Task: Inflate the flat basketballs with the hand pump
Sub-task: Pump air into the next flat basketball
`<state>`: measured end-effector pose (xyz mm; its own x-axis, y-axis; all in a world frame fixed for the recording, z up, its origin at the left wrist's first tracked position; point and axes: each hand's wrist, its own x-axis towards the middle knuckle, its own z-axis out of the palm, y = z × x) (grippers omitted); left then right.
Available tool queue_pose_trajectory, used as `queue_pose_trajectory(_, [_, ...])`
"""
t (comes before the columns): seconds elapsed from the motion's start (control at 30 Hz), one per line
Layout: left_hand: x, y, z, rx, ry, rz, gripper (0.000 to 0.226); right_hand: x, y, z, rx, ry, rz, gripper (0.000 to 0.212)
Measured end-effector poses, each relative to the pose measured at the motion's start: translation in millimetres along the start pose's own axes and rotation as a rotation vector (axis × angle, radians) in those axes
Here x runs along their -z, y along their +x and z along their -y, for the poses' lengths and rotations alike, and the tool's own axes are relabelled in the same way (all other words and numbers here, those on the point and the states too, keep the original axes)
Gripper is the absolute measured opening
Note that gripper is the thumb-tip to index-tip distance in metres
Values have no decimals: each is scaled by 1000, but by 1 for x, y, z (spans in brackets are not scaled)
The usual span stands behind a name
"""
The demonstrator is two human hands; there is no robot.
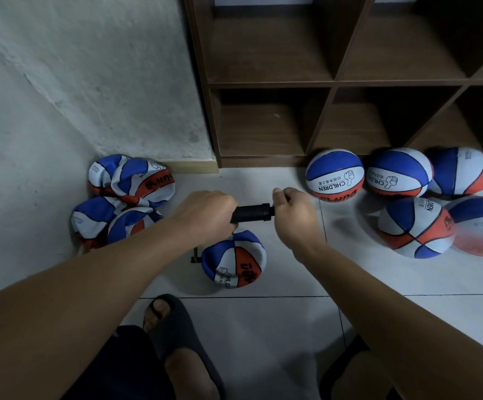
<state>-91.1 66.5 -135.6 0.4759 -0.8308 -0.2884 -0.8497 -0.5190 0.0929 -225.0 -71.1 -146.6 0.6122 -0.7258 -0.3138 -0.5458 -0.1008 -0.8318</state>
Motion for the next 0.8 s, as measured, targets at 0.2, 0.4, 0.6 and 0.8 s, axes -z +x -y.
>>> queue_pose_trajectory(0.2, [3,1,2,-11,3,-45,25,-3,2,3,-16,45,29,42])
queue_pose_trajectory(0.4, [2,2,8,-47,50,-75,11,9,9,-2,-19,25,41,43])
queue_pose_trajectory(0.6, [6,5,33,10,89,-99,11,58,41,-18,-105,68,-168,36])
queue_pose_trajectory(0.8, [-6,5,11,13,46,-77,10,34,26,-8,-91,58,-209,35])
